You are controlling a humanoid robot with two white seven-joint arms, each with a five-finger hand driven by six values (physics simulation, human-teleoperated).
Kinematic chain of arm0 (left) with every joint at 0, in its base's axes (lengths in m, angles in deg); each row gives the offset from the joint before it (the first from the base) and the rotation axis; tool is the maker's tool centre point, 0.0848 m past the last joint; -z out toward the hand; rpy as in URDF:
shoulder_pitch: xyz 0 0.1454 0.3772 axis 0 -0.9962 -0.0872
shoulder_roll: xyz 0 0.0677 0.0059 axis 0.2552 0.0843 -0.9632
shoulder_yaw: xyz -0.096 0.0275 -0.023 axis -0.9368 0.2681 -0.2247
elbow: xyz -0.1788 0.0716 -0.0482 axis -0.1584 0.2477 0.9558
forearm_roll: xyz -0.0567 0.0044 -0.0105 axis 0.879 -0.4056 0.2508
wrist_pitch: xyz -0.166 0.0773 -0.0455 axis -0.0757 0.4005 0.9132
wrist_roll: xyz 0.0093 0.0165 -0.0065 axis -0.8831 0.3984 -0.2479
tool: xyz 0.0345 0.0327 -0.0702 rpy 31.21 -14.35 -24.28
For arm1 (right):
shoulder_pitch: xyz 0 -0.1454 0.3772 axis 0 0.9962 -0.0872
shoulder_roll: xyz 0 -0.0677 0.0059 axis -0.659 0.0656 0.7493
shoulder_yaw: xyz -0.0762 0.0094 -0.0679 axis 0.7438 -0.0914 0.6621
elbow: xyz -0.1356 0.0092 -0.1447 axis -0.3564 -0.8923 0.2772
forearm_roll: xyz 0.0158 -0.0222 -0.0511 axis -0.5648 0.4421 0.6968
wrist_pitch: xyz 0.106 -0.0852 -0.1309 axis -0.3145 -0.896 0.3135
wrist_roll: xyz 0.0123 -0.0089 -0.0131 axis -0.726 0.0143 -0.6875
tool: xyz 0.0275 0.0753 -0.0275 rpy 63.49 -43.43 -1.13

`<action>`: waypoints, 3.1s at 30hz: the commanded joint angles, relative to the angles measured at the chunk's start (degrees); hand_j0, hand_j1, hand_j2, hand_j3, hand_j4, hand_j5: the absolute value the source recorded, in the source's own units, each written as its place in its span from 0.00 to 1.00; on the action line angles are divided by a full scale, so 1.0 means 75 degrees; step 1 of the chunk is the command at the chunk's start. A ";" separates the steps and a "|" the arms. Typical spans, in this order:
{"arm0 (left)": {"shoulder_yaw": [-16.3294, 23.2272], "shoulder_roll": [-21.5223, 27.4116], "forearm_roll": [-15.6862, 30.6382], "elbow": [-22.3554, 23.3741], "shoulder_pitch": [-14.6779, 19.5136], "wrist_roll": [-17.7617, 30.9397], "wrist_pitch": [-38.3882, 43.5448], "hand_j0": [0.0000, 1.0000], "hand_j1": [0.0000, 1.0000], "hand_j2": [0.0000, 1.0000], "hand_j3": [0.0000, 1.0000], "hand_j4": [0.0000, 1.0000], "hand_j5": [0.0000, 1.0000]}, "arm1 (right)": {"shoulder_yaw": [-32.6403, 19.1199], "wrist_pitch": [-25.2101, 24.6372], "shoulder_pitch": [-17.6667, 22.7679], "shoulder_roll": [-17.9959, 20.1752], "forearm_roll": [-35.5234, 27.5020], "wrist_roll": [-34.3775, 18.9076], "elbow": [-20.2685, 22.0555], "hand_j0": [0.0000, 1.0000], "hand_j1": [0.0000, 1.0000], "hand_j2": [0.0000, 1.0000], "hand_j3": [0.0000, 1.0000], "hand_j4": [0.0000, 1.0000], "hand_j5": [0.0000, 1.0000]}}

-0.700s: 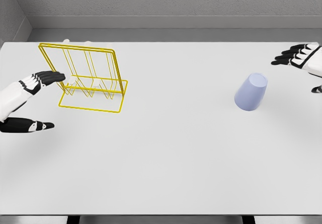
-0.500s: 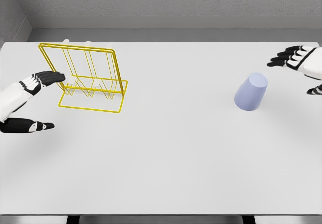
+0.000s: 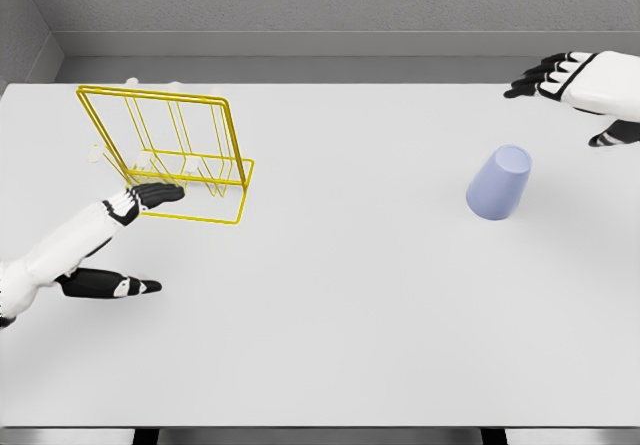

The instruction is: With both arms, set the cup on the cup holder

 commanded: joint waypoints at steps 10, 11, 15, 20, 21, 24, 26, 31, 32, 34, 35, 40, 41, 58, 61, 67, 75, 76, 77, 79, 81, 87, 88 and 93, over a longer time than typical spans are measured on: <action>0.1784 -0.0545 0.1089 -0.0003 0.0761 0.0002 0.0003 1.00 1.00 1.00 1.00 1.00 1.00 | 0.1363 -0.0006 -0.0364 -0.0709 0.0639 -0.0150 -0.1173 1.00 1.00 1.00 1.00 1.00 1.00; 0.2042 -0.0557 0.1288 0.0009 0.1019 0.0014 0.0003 1.00 1.00 1.00 1.00 1.00 1.00 | 0.1386 -0.0006 -0.0364 -0.0815 0.0745 -0.0150 -0.1396 1.00 1.00 1.00 1.00 1.00 1.00; 0.2605 -0.0756 0.2296 0.0009 0.1594 0.0705 0.0003 1.00 1.00 1.00 1.00 1.00 1.00 | 0.1386 -0.0006 -0.0375 -0.1237 0.0909 -0.0150 -0.1725 1.00 1.00 1.00 1.00 1.00 1.00; 0.3015 -0.1131 0.3104 0.0091 0.1922 0.1444 0.0427 1.00 1.00 1.00 1.00 1.00 1.00 | 0.1421 -0.0006 -0.0375 -0.1248 0.1026 -0.0150 -0.1736 1.00 1.00 1.00 1.00 1.00 1.00; 0.3039 -0.1248 0.3374 0.0102 0.1934 0.1444 0.0720 1.00 1.00 1.00 1.00 1.00 1.00 | 0.1445 -0.0006 -0.0375 -0.1248 0.1026 -0.0150 -0.1736 1.00 1.00 1.00 1.00 1.00 1.00; 0.3050 -0.1283 0.4159 0.0172 0.1922 0.1444 0.1610 1.00 1.00 1.00 1.00 1.00 1.00 | 0.1550 -0.0006 -0.0375 -0.1260 0.1049 -0.0150 -0.1795 1.00 1.00 1.00 1.00 1.00 1.00; 0.3050 -0.1283 0.4229 0.0524 0.1934 0.1444 0.1682 1.00 1.00 1.00 1.00 1.00 1.00 | 0.1562 -0.0006 -0.0375 -0.1260 0.1049 -0.0150 -0.1725 1.00 1.00 1.00 1.00 1.00 1.00; 0.3050 -0.1506 0.4616 0.1344 0.2016 0.1444 0.1693 1.00 1.00 1.00 1.00 1.00 1.00 | 0.1562 -0.0006 -0.0375 -0.1389 0.1073 -0.0150 -0.1713 1.00 1.00 1.00 1.00 1.00 1.00; 0.3050 -0.1553 0.4616 0.1485 0.2028 0.1444 0.1682 1.00 1.00 1.00 1.00 1.00 1.00 | 0.1562 -0.0006 -0.0375 -0.1413 0.1073 -0.0150 -0.1701 1.00 1.00 1.00 1.00 1.00 1.00; 0.3062 -0.1553 0.4593 0.1485 0.2028 0.1444 0.1682 1.00 1.00 1.00 1.00 1.00 1.00 | 0.1562 -0.0006 -0.0364 -0.1424 0.1073 -0.0150 -0.1526 1.00 1.00 1.00 1.00 1.00 1.00; 0.3062 -0.1553 0.4558 0.1485 0.2028 0.1444 0.1682 1.00 1.00 1.00 1.00 1.00 1.00 | 0.1562 -0.0006 -0.0364 -0.1413 0.1073 -0.0150 -0.1490 1.00 1.00 1.00 1.00 1.00 1.00; 0.3285 -0.1565 0.4546 0.1602 0.2086 0.1444 0.1693 1.00 1.00 1.00 1.00 1.00 1.00 | 0.1574 -0.0006 -0.0352 -0.1413 0.1085 -0.0150 -0.1490 0.94 0.94 0.94 0.94 0.94 0.94; 0.3297 -0.1588 0.4546 0.1602 0.2086 0.1444 0.1682 1.00 1.00 1.00 1.00 1.00 1.00 | 0.1597 -0.0006 -0.0352 -0.1413 0.1085 -0.0150 -0.1490 0.93 0.93 0.93 0.93 0.93 0.93; 0.3402 -0.1869 0.4616 0.1813 0.2110 0.1444 0.1705 1.00 1.00 1.00 1.00 1.00 1.00 | 0.1761 -0.0006 -0.0282 -0.1378 0.1085 -0.0150 -0.1537 0.79 0.79 0.79 0.79 0.79 0.79; 0.3402 -0.1869 0.4616 0.1919 0.2121 0.1444 0.1728 1.00 1.00 1.00 1.00 1.00 1.00 | 0.1808 -0.0006 -0.0258 -0.1378 0.1084 -0.0150 -0.1537 0.75 0.75 0.75 0.75 0.75 0.75; 0.3402 -0.1881 0.4616 0.1907 0.2168 0.1444 0.2279 1.00 1.00 1.00 1.00 1.00 1.00 | 0.1890 -0.0006 -0.0246 -0.1366 0.1073 -0.0150 -0.1537 0.72 0.72 0.72 0.72 0.72 0.72; 0.3402 -0.1893 0.4616 0.1919 0.2215 0.1444 0.2279 1.00 1.00 1.00 1.00 1.00 1.00 | 0.1831 -0.0006 -0.0270 -0.1366 0.1061 -0.0150 -0.1525 0.66 0.66 0.66 0.66 0.66 0.66; 0.3402 -0.1893 0.4616 0.1919 0.2215 0.1444 0.2279 1.00 1.00 1.00 1.00 1.00 1.00 | 0.1808 -0.0006 -0.0270 -0.1366 0.1050 -0.0150 -0.1514 0.63 0.63 0.63 0.63 0.63 0.63; 0.3402 -0.1893 0.4616 0.1919 0.2215 0.1444 0.2268 1.00 1.00 1.00 1.00 1.00 1.00 | 0.1808 -0.0006 -0.0282 -0.1366 0.1038 -0.0150 -0.1502 0.63 0.63 0.63 0.63 0.63 0.63; 0.3402 -0.1893 0.4616 0.1907 0.2215 0.1444 0.2268 1.00 1.00 1.00 1.00 1.00 1.00 | 0.1773 -0.0006 -0.0317 -0.1319 0.1003 -0.0150 -0.1467 0.60 0.60 0.60 0.60 0.60 0.60; 0.3402 -0.1893 0.4616 0.1907 0.2203 0.1444 0.2268 1.00 1.00 1.00 1.00 1.00 1.00 | 0.1761 -0.0006 -0.0328 -0.1295 0.0991 -0.0150 -0.1326 0.59 0.59 0.59 0.59 0.59 0.59; 0.3402 -0.1893 0.4616 0.1872 0.2215 0.1444 0.2256 1.00 1.00 1.00 1.00 1.00 1.00 | 0.1585 -0.0006 -0.0328 -0.1061 0.0979 -0.0150 -0.0658 0.57 0.57 0.57 0.57 0.57 0.57; 0.3390 -0.1893 0.4616 0.1872 0.2215 0.1444 0.2256 1.00 1.00 1.00 1.00 1.00 1.00 | 0.1585 -0.0006 -0.0328 -0.1049 0.0967 -0.0150 -0.0518 0.57 0.57 0.57 0.57 0.57 0.57; 0.3390 -0.1928 0.4605 0.1872 0.2227 0.1444 0.2232 1.00 1.00 1.00 1.00 1.00 1.00 | 0.1410 -0.0006 -0.0282 -0.0885 0.0979 -0.0150 0.0443 0.55 0.55 0.55 0.55 0.55 0.55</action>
